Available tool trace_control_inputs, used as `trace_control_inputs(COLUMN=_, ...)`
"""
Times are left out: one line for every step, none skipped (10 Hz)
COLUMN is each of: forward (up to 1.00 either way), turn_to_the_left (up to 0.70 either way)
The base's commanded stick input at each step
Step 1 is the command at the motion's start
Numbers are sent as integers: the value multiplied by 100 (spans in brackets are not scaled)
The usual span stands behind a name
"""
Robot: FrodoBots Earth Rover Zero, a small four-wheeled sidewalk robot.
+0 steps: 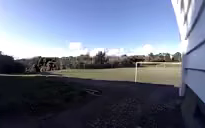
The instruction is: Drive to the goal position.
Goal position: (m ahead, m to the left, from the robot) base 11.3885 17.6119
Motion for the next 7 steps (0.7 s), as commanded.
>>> trace_control_inputs(forward=4, turn_to_the_left=0)
trace_control_inputs(forward=4, turn_to_the_left=0)
trace_control_inputs(forward=4, turn_to_the_left=0)
trace_control_inputs(forward=4, turn_to_the_left=0)
trace_control_inputs(forward=4, turn_to_the_left=0)
trace_control_inputs(forward=4, turn_to_the_left=0)
trace_control_inputs(forward=4, turn_to_the_left=0)
